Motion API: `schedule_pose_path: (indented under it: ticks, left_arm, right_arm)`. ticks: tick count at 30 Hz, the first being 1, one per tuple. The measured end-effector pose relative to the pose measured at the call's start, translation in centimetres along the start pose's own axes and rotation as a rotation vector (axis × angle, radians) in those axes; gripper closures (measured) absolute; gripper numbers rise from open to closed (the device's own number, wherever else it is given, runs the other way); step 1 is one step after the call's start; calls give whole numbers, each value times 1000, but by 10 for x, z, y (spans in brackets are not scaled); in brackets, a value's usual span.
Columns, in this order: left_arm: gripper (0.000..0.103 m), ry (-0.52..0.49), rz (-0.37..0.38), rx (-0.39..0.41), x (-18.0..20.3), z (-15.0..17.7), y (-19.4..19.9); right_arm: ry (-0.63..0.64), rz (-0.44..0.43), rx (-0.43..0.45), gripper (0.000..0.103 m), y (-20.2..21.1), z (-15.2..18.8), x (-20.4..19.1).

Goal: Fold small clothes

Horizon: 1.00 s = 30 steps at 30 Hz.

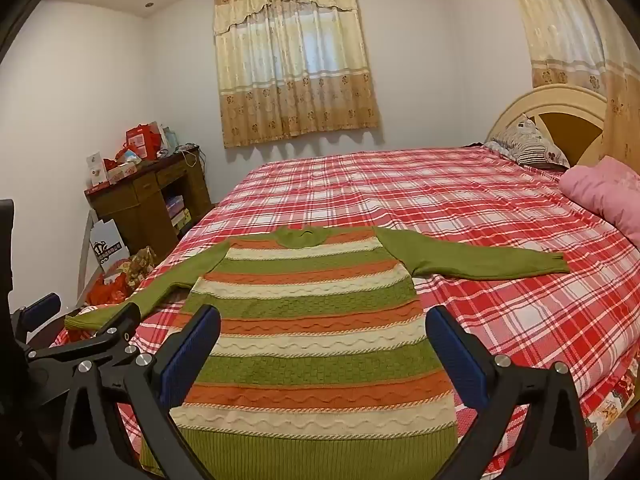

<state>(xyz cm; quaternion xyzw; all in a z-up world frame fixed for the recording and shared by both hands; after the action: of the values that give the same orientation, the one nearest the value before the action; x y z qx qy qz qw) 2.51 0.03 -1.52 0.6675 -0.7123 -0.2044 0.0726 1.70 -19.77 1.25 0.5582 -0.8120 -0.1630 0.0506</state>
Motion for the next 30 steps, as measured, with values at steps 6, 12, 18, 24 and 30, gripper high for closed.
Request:
schedule_pose_path:
  ticks: [6, 12, 18, 24, 30]
  left_arm:
    - [0, 0, 30, -13, 0, 3, 0]
    - [0, -5, 58, -43, 6, 6, -5]
    - [0, -1, 65, -56, 8, 8, -6]
    - [0, 7, 78, -65, 7, 8, -8]
    - [0, 10, 83, -71, 7, 9, -8]
  right_arm:
    - [2, 1, -5, 1, 2, 2, 1]
    - [-1, 0, -18, 1, -6, 7, 3]
    - [-3, 4, -20, 1, -4, 4, 2]
    - [-4, 7, -26, 1, -7, 13, 5]
    - [-3, 6, -32, 1, -9, 16, 6]
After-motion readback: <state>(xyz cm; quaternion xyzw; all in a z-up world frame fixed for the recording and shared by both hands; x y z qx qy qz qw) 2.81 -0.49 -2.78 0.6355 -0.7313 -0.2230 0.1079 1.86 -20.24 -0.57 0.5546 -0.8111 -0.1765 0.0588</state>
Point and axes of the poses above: each gripper's, at about its wrist camera, not at the fingertips, and y roughly against the way its jaws point, x to its right, z to its underside, the point moved 3 cm from there along -y, roughly the way its jaws point, and after that the axes turned 8 degrees about x, right-handed, at the moved point
